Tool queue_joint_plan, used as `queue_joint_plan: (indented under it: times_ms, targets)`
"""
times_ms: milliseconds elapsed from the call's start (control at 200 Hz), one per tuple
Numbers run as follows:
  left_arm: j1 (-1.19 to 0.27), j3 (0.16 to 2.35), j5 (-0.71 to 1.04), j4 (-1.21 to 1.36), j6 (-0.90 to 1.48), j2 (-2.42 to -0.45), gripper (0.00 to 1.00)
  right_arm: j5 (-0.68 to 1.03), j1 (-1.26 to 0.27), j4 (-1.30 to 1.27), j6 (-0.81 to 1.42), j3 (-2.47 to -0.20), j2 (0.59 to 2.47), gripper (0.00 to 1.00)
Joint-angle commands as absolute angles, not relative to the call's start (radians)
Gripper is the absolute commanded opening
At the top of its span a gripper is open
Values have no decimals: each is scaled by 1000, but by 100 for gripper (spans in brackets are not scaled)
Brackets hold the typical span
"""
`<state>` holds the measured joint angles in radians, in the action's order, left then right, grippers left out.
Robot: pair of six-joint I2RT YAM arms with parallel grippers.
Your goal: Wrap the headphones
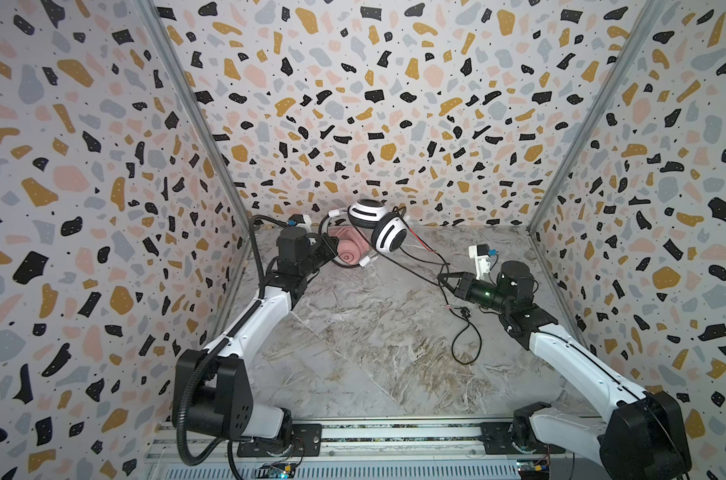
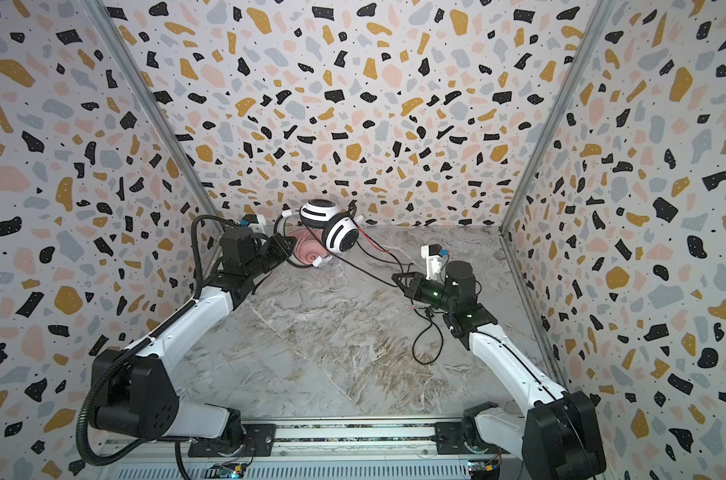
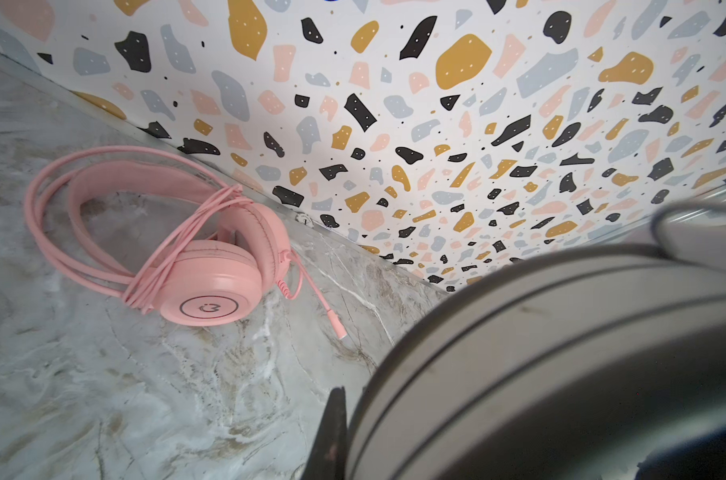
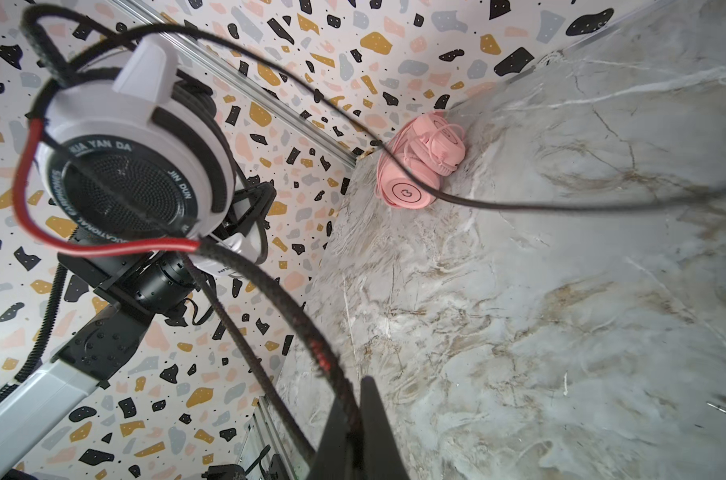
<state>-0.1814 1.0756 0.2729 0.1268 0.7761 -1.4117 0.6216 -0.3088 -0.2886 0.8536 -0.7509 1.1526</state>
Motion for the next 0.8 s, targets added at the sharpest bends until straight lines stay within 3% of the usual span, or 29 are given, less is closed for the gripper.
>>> queue_joint_plan:
  times_ms: [0, 420, 791]
  targets:
    - [-166, 1121, 271, 182, 742, -1347, 0, 644, -290, -402, 916, -781, 1150, 4]
    - [-166, 1093, 263, 2, 564, -1306, 0, 660, -273, -571, 974, -1130, 1371, 5]
    - [-164, 1084, 231, 49, 579, -1272, 0, 682, -234, -607, 1023, -1058, 1346, 5]
